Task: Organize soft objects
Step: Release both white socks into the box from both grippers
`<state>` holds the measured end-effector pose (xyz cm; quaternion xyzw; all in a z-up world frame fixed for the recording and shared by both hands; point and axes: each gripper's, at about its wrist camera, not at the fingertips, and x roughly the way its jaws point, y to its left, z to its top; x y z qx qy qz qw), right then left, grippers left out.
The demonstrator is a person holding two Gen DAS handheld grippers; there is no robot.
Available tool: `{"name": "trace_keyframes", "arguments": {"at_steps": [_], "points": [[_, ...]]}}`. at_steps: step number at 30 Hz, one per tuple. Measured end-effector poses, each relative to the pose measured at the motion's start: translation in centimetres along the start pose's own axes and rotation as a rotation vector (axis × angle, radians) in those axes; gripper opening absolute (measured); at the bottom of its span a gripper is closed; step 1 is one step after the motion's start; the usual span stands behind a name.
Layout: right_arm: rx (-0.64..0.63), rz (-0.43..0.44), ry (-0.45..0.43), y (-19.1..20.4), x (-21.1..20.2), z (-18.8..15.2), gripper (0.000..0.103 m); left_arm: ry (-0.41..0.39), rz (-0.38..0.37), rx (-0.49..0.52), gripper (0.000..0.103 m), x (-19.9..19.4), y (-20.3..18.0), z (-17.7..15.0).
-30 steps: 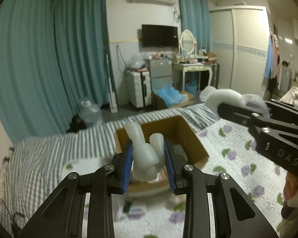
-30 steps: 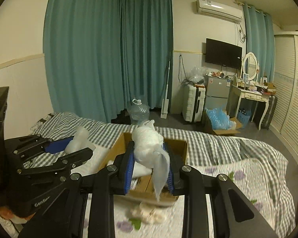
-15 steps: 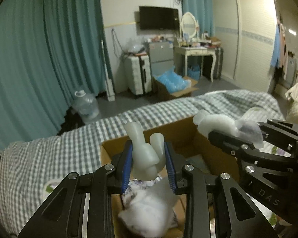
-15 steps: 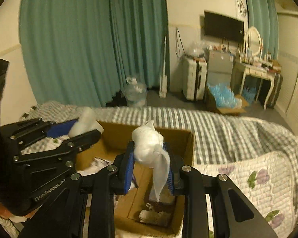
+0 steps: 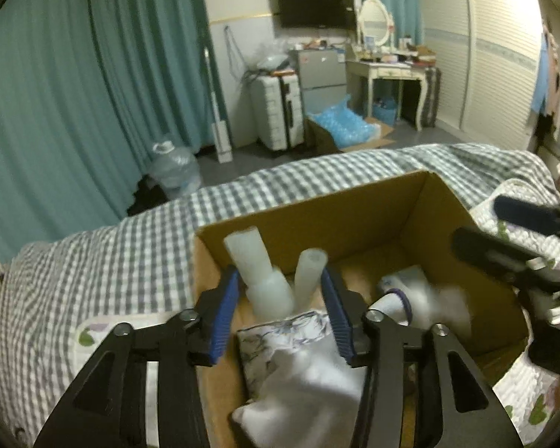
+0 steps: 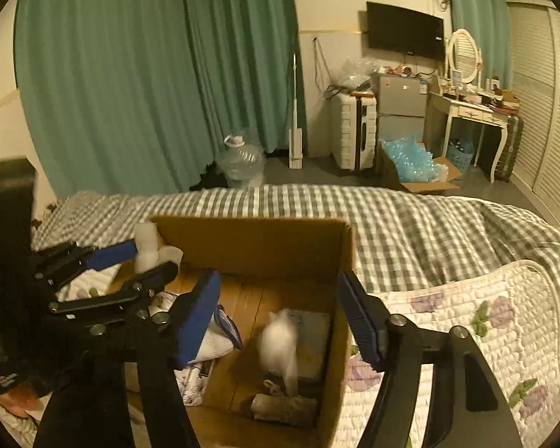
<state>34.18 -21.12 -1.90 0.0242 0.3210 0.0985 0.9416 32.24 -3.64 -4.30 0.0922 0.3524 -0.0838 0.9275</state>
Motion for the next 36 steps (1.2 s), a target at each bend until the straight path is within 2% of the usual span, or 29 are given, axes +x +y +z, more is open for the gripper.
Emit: {"name": "trace_keyframes", "arguments": {"at_steps": [3, 4, 6, 8, 10, 15, 17, 19, 22, 25, 29, 31, 36], "points": [[-0.009, -0.018, -0.028, 0.3, -2.6, 0.7, 0.072, -0.020, 0.000, 0.000, 0.054, -2.0, 0.1, 0.3], [-0.017, -0.028, -0.046, 0.5, -4.0, 0.9, 0.078, -0.043, 0.004, 0.004, 0.064, -3.5, 0.1, 0.5], [-0.027, -0.036, -0.071, 0.8, -6.2, 1.5, 0.086, -0.080, 0.015, -0.002, 0.075, -5.5, 0.4, 0.9], [-0.040, -0.053, -0.100, 1.3, -9.2, 1.9, 0.093, -0.136, 0.014, -0.020, 0.078, -8.5, 0.6, 1.3], [-0.054, -0.077, -0.131, 1.9, -11.8, 2.2, 0.095, -0.178, 0.005, -0.042, 0.084, -11.6, 1.0, 1.7], [-0.097, -0.105, -0.181, 3.9, -19.4, 2.6, 0.101, -0.321, 0.019, -0.032, 0.085, -20.6, 1.5, 1.4], [-0.104, -0.107, -0.207, 4.7, -22.1, 2.4, 0.101, -0.359, 0.031, -0.033, 0.095, -23.2, 2.0, 1.0], [-0.109, -0.107, -0.229, 5.5, -24.2, 1.9, 0.102, -0.399, 0.036, -0.057, 0.096, -25.8, 2.7, 0.1], [-0.110, -0.110, -0.260, 6.5, -26.8, 0.9, 0.102, -0.402, 0.052, -0.099, 0.097, -27.9, 3.4, -1.3], [-0.123, -0.110, -0.253, 7.5, -27.4, -0.3, 0.102, -0.396, 0.069, -0.130, 0.097, -28.9, 4.0, -3.4], [-0.129, -0.104, -0.237, 8.2, -25.9, -2.5, 0.102, -0.380, 0.122, -0.076, 0.097, -27.8, 3.9, -6.0], [-0.127, -0.107, -0.214, 8.2, -24.3, -3.8, 0.102, -0.326, 0.158, -0.061, 0.097, -25.8, 3.5, -7.4], [-0.097, -0.100, -0.111, 7.2, -17.9, -7.1, 0.102, -0.182, 0.125, -0.145, 0.097, -19.1, 4.2, -10.1]]}}
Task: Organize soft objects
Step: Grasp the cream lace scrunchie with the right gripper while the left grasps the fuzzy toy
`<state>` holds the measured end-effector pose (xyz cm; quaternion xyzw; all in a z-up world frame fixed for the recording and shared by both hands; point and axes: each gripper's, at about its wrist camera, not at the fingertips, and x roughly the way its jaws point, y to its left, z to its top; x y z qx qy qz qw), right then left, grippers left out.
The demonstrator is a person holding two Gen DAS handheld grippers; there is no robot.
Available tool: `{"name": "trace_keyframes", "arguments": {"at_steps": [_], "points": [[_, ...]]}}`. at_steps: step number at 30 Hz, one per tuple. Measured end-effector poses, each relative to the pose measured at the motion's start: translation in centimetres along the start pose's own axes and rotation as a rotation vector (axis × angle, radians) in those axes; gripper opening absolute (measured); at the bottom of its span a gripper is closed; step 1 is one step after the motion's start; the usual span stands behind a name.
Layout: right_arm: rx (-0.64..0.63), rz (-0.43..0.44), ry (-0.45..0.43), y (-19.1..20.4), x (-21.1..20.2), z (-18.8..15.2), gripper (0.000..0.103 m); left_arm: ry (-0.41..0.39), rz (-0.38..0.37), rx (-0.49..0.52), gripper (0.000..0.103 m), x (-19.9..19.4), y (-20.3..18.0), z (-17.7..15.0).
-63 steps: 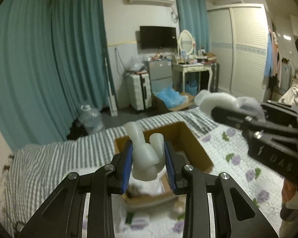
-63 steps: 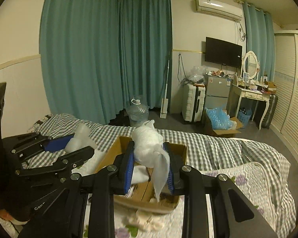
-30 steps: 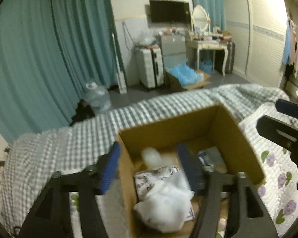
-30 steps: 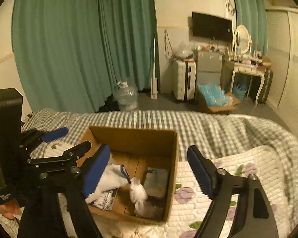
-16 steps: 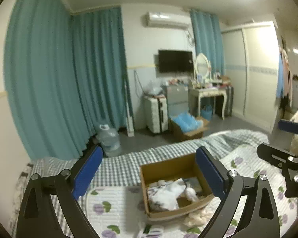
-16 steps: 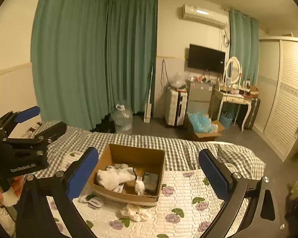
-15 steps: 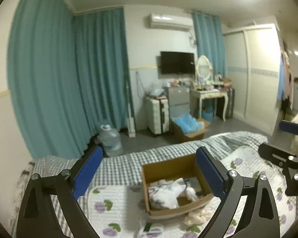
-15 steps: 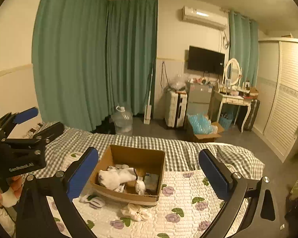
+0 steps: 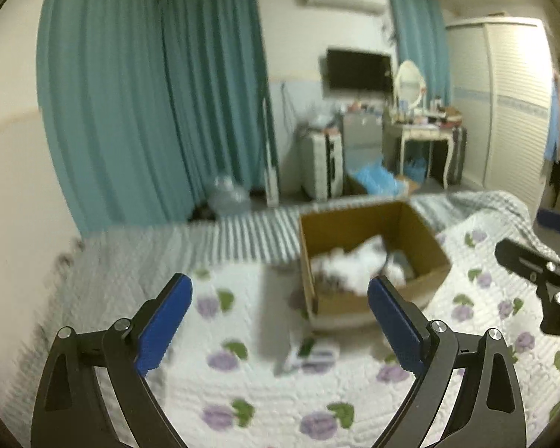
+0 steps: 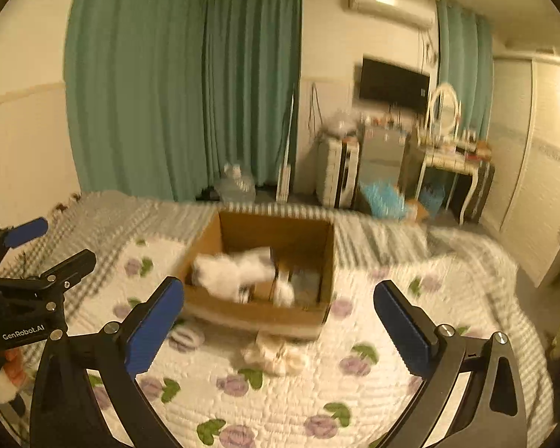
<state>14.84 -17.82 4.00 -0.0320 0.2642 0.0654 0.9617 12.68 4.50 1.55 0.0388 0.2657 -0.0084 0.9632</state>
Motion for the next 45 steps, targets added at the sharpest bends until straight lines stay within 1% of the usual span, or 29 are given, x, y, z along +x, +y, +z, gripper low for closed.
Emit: {"name": "trace_keyframes", "arguments": {"at_steps": [2, 5, 7, 8, 11, 13, 15, 18, 19, 20, 21, 22, 23, 24, 26, 27, 28, 29, 31, 32, 36, 41, 45], "points": [[0.013, 0.012, 0.058, -0.2, 3.0, -1.4, 0.102, 0.058, 0.004, -0.017, 0.097, 2.5, -0.2, -1.4], [0.013, 0.006, 0.135, -0.3, 7.1, -3.7, 0.102, 0.099, 0.013, -0.023, 0.097, 5.0, -0.4, -3.2], [0.022, 0.013, 0.179, -0.5, 9.8, -5.3, 0.102, 0.134, 0.005, -0.013, 0.097, 7.4, -0.6, -4.5], [0.030, 0.019, 0.204, -0.7, 11.0, -6.2, 0.102, 0.146, 0.002, -0.010, 0.097, 7.8, -0.6, -5.1], [0.042, 0.042, 0.277, -0.9, 14.8, -8.6, 0.102, 0.203, -0.033, 0.000, 0.097, 10.5, -1.0, -6.8], [0.038, 0.055, 0.316, -0.9, 16.6, -9.7, 0.102, 0.243, -0.065, 0.008, 0.097, 12.0, -1.3, -7.6], [0.029, 0.058, 0.348, -0.9, 18.2, -10.6, 0.100, 0.261, -0.086, 0.018, 0.097, 13.3, -1.7, -8.5], [0.035, 0.063, 0.371, -1.2, 19.6, -11.2, 0.099, 0.296, -0.130, 0.033, 0.097, 14.8, -2.4, -9.7], [0.039, 0.065, 0.375, -1.2, 19.9, -11.3, 0.098, 0.304, -0.133, 0.041, 0.097, 15.2, -2.6, -10.0], [0.044, 0.066, 0.383, -1.3, 20.4, -11.6, 0.090, 0.310, -0.129, 0.053, 0.097, 15.6, -2.8, -10.3], [0.048, 0.065, 0.387, -1.4, 20.7, -11.8, 0.084, 0.314, -0.133, 0.062, 0.097, 15.9, -2.9, -10.6], [0.053, 0.069, 0.393, -1.5, 21.0, -11.9, 0.073, 0.317, -0.139, 0.063, 0.096, 16.1, -2.9, -10.7], [0.064, 0.074, 0.399, -1.7, 21.3, -12.2, 0.067, 0.325, -0.151, 0.055, 0.096, 16.4, -2.7, -10.9], [0.073, 0.076, 0.401, -1.9, 21.3, -12.3, 0.064, 0.331, -0.158, 0.047, 0.095, 16.7, -2.6, -10.9], [0.077, 0.076, 0.397, -2.1, 21.3, -12.5, 0.046, 0.330, -0.170, 0.024, 0.095, 16.8, -2.3, -11.2], [0.074, 0.073, 0.390, -2.1, 21.1, -12.5, 0.043, 0.328, -0.176, 0.019, 0.087, 16.7, -2.2, -11.2], [0.071, 0.072, 0.385, -2.1, 20.9, -12.6, 0.038, 0.322, -0.179, 0.020, 0.076, 16.6, -2.2, -11.2], [0.070, 0.072, 0.378, -2.1, 20.6, -12.7, 0.034, 0.322, -0.184, 0.027, 0.071, 16.5, -2.3, -11.2], [0.065, 0.071, 0.372, -2.1, 20.1, -12.8, 0.032, 0.323, -0.189, 0.041, 0.067, 16.6, -2.3, -11.2], [0.062, 0.070, 0.366, -2.2, 19.8, -12.9, 0.032, 0.317, -0.190, 0.049, 0.063, 16.4, -2.4, -11.2], [0.062, 0.068, 0.353, -2.7, 18.5, -13.3, 0.029, 0.305, -0.204, 0.054, 0.060, 16.1, -2.5, -11.4], [0.077, 0.069, 0.329, -2.7, 17.3, -13.4, 0.027, 0.278, -0.195, 0.058, 0.060, 13.8, -2.4, -11.7], [0.079, 0.066, 0.295, -2.5, 15.1, -13.3, 0.026, 0.264, -0.196, 0.055, 0.060, 11.9, -2.3, -11.4]]}}
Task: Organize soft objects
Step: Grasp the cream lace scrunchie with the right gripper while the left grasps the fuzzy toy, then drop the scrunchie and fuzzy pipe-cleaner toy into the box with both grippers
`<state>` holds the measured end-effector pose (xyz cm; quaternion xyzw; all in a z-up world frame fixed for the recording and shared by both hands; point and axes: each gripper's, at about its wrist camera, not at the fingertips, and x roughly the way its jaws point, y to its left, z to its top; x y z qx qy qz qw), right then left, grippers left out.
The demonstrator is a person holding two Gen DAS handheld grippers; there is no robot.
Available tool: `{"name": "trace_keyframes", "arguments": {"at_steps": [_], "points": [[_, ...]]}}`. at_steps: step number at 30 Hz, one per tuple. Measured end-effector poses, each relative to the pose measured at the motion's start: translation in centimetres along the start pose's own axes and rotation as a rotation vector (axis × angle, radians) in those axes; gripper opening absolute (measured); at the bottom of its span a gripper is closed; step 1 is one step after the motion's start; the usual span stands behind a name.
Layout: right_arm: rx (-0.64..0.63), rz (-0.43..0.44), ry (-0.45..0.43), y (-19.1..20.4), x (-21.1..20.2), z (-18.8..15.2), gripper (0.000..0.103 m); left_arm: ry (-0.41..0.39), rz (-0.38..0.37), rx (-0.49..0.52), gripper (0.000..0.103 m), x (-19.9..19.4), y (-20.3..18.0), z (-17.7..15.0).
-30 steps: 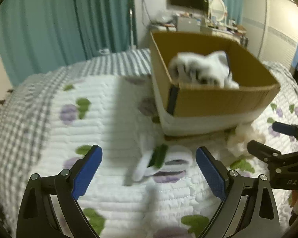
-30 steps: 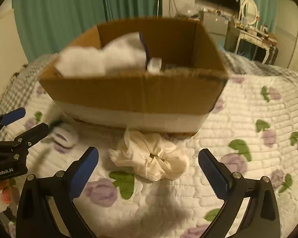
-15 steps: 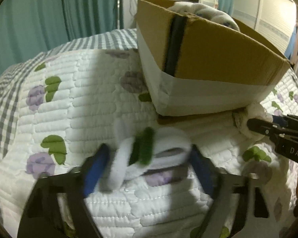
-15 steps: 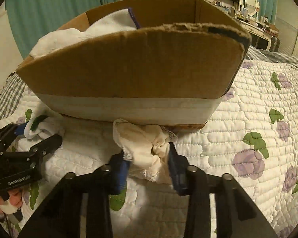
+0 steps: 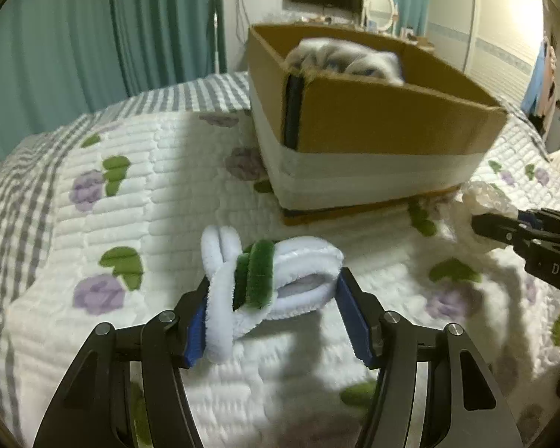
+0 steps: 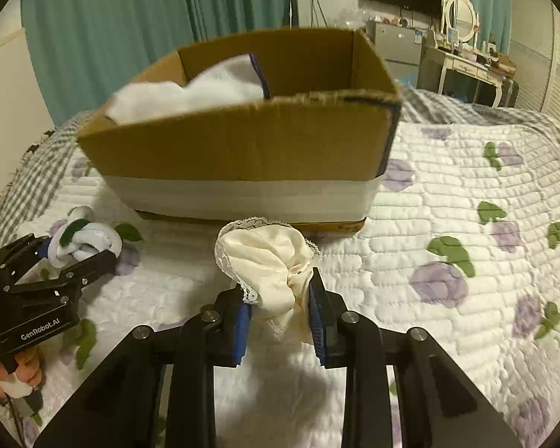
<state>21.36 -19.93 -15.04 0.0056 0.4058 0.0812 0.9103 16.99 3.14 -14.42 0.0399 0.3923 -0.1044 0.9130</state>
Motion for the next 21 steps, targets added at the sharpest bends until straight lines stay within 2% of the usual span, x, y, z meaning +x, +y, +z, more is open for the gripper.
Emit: {"name": "trace_keyframes", "arguments": {"at_steps": [6, 10, 21], "points": [[-0.019, -0.003, -0.070, 1.8, -4.8, 0.0, 0.026, -0.051, 0.009, 0.013, 0.060, -4.4, -1.3, 0.1], [-0.077, -0.018, -0.107, 3.4, -7.7, 0.0, 0.026, -0.073, 0.010, 0.029, 0.060, -7.0, -2.3, 0.6], [-0.156, -0.034, -0.252, 6.0, -16.2, 2.3, 0.026, -0.209, 0.032, 0.078, 0.060, -15.5, -5.0, 3.3]]}}
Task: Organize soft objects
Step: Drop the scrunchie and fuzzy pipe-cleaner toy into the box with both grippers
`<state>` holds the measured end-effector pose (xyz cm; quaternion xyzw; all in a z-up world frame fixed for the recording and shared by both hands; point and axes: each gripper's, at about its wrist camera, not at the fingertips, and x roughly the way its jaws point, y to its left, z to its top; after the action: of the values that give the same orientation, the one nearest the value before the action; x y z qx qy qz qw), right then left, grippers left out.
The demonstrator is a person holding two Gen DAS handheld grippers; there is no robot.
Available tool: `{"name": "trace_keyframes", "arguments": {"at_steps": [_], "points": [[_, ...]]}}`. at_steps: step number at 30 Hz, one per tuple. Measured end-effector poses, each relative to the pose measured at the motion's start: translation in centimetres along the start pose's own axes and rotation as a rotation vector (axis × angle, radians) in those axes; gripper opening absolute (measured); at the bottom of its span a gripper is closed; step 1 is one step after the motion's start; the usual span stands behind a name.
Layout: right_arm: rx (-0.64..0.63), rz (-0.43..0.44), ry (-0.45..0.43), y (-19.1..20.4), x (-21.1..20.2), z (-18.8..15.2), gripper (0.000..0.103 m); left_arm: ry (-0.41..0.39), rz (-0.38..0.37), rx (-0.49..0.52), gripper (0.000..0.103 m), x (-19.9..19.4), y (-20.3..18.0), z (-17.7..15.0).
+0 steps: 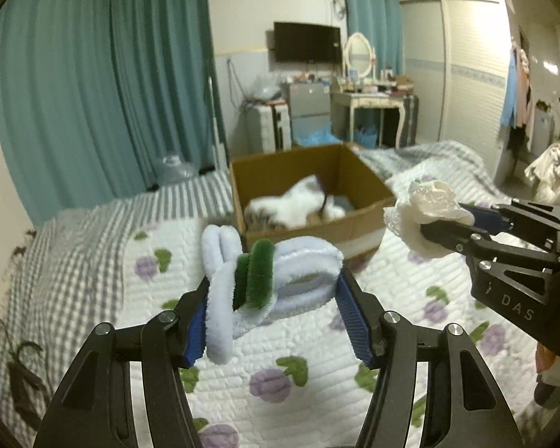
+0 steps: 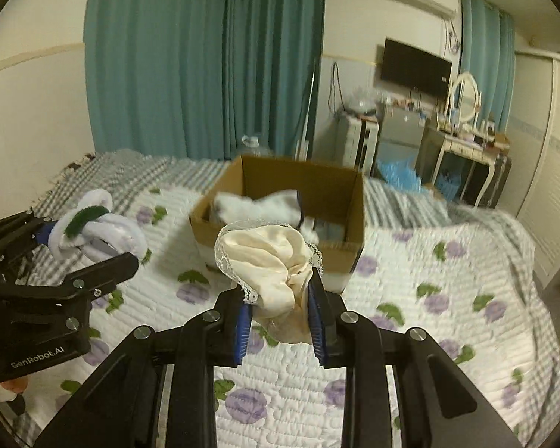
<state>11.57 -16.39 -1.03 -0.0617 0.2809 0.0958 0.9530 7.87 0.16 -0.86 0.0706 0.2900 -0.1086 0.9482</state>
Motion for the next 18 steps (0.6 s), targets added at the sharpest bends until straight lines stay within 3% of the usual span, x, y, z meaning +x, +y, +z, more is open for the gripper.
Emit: {"name": "trace_keyframes", "arguments": {"at_steps": [9, 18], "points": [[-0.017, -0.025, -0.104, -1.7, -3.0, 6.0, 0.026, -0.108, -0.001, 0.022, 0.060, -2.0, -0.5, 6.0], [-0.007, -0.021, -0.152, -3.9, 0.5, 11.9, 0.026, -0.175, 0.013, 0.037, 0.060, 2.5, -0.2, 12.3]]}}
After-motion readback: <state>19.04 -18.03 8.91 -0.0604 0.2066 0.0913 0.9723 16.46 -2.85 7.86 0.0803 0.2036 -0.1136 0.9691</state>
